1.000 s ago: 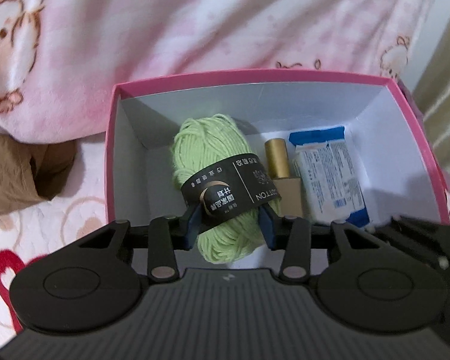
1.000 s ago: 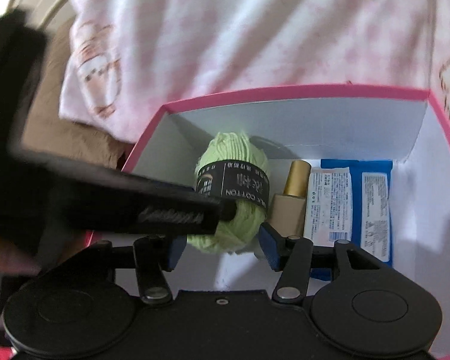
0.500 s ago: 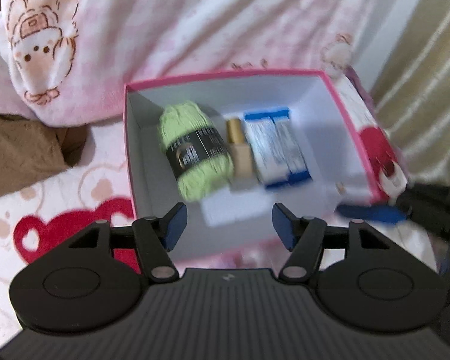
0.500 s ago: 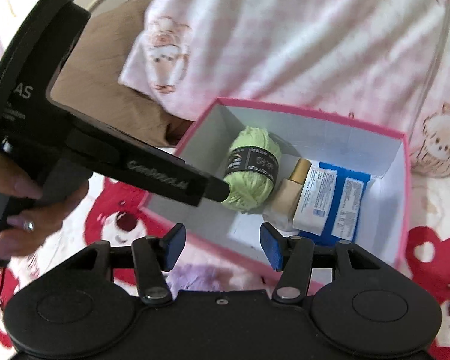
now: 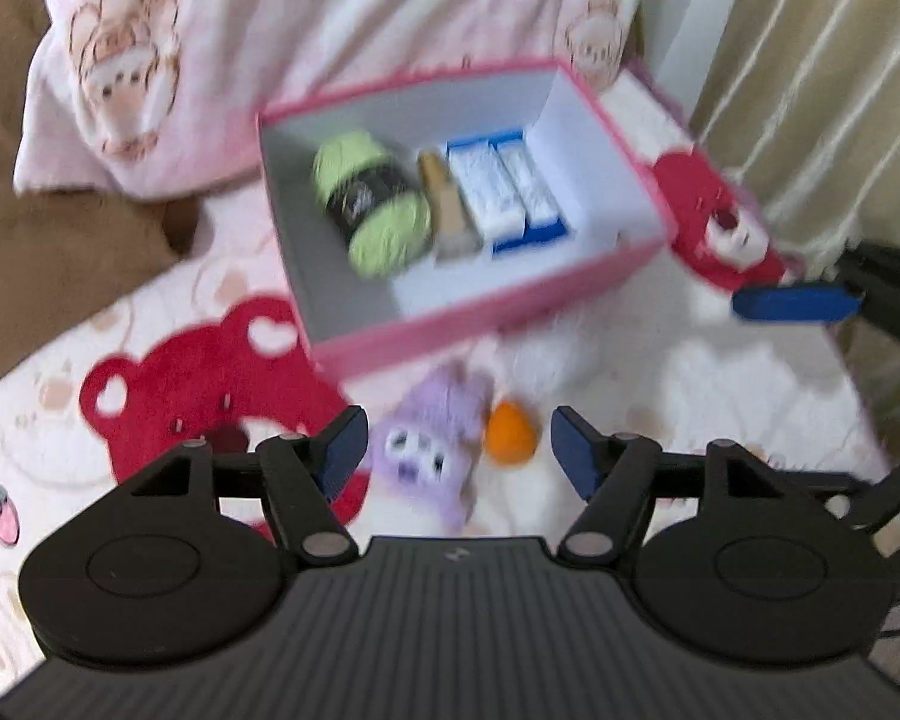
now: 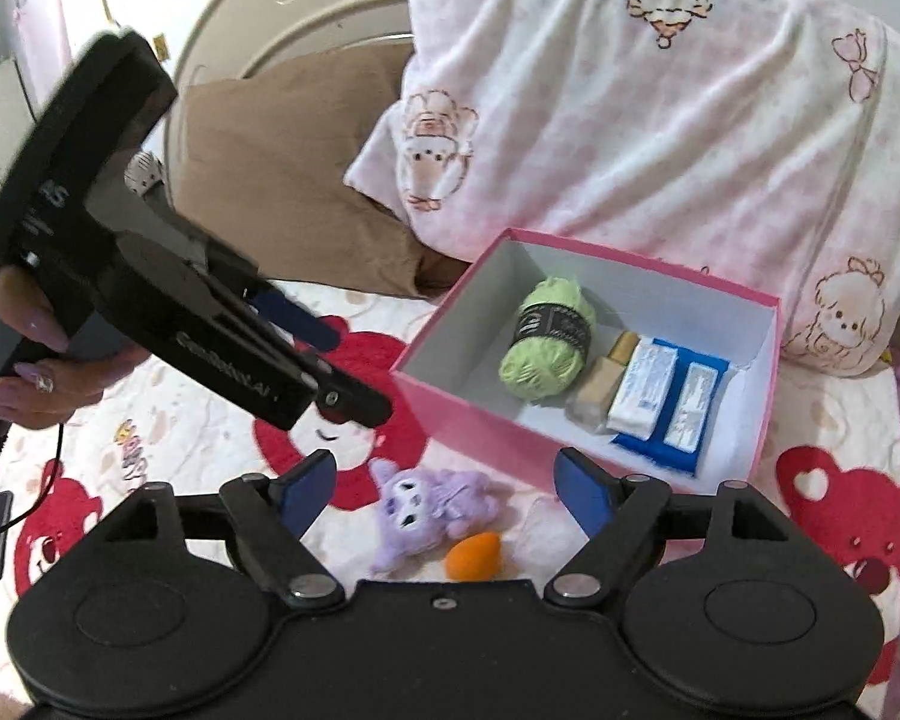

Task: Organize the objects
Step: 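Withdraw both grippers and move toward the purple plush toy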

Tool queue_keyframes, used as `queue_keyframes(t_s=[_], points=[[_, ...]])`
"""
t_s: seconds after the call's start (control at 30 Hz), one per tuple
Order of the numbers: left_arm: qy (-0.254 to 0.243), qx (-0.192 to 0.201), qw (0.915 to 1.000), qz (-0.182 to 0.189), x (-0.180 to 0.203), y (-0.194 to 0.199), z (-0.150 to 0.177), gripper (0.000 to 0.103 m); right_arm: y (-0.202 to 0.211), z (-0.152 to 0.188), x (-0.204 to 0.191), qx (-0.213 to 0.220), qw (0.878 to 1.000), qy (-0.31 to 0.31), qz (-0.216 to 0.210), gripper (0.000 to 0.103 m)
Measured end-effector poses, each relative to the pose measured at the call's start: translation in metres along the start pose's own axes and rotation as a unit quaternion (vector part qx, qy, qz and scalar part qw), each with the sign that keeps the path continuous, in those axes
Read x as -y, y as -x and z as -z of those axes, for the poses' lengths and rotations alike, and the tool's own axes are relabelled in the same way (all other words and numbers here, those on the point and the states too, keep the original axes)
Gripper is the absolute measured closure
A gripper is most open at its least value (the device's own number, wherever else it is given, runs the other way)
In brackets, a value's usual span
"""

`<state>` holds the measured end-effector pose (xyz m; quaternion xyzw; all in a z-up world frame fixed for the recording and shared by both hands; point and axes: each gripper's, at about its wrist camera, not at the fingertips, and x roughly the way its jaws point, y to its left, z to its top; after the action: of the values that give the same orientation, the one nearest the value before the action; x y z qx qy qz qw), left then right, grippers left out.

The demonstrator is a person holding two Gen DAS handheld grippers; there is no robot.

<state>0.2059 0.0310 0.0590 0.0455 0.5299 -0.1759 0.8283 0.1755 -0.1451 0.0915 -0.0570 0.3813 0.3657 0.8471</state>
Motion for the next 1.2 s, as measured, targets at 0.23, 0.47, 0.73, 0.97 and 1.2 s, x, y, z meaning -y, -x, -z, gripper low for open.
queue_keyframes(t_s=[0.23,0.47,0.73,0.97,1.2], points=[[0.022,-0.001,0.9996,0.016,-0.006,-0.021,0.048,0.036,-0.020,0.038,-0.022,0.002,0.999,0.037,-0.003,0.012],[0.056,0.022,0.9982,0.003,-0.029,-0.055,0.076,0.035,-0.059,0.057,-0.028,-0.008,0.996,0.090,-0.015,0.012],[0.096,0.092,0.9903,0.038,-0.053,-0.090,0.096,0.035,-0.119,0.064,-0.017,-0.012,0.990,0.139,-0.031,0.012],[0.156,0.091,0.9819,0.055,-0.065,-0.128,0.108,0.039,-0.174,0.067,-0.011,-0.053,0.977,0.204,-0.023,0.012],[0.206,0.107,0.9682,0.092,-0.073,-0.149,0.117,0.063,-0.208,0.068,0.007,-0.081,0.984,0.156,-0.038,0.009]])
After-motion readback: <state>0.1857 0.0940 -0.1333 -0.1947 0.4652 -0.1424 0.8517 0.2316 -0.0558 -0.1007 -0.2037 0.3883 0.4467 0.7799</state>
